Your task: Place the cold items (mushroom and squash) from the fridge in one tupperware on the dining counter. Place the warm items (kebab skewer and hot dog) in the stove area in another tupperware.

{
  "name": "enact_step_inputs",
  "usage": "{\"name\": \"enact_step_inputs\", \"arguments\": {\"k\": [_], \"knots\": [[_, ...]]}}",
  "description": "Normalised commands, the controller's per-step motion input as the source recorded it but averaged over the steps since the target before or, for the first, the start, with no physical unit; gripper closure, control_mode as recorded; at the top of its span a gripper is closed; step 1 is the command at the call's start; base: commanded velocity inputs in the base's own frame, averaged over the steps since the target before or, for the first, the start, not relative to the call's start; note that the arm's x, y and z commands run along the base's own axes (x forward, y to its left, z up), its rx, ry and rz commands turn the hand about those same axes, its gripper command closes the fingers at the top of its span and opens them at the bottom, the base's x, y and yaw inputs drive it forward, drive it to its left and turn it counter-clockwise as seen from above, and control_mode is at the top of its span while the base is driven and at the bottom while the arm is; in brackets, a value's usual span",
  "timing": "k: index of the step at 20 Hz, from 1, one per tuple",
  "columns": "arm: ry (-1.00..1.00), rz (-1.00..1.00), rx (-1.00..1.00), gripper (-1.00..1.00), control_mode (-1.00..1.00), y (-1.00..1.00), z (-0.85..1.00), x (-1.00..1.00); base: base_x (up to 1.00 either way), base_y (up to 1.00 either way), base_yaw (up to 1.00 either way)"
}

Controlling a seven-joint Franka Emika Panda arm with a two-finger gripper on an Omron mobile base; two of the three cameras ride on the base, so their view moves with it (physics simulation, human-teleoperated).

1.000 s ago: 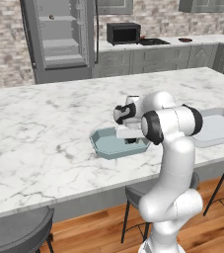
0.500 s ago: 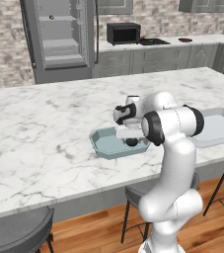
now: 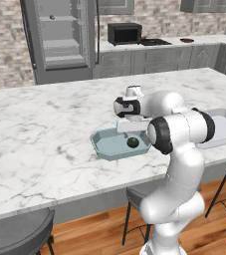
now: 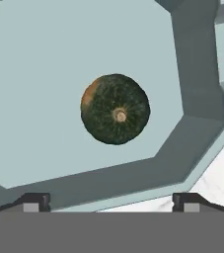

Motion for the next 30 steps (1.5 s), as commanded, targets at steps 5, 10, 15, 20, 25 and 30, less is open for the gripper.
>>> {"name": "enact_step_inputs", "arguments": {"k": [5,10,15,20,25,30], "knots": [[-0.02,0.00,-0.02,-1.00,-1.00,0.01,0.74,-0.54,0.00,0.00,0.00],[0.00,0.00,0.00,-1.00,-1.00,0.02,0.61,-0.71,0.00,0.00,0.00],[-0.02,0.00,0.00,-1.00,-1.00,0.00,0.51,-0.87,0.00,0.00,0.00],[-0.13,0.00,0.01,-1.00,-1.00,0.00,0.34,-1.00,0.00,0.00,0.00],[-0.15,0.00,0.01,-1.00,-1.00,-0.02,0.45,-0.97,0.00,0.00,0.00],[-0.27,0.00,0.00,-1.00,-1.00,-0.10,0.45,-0.73,0.00,0.00,0.00]]}}
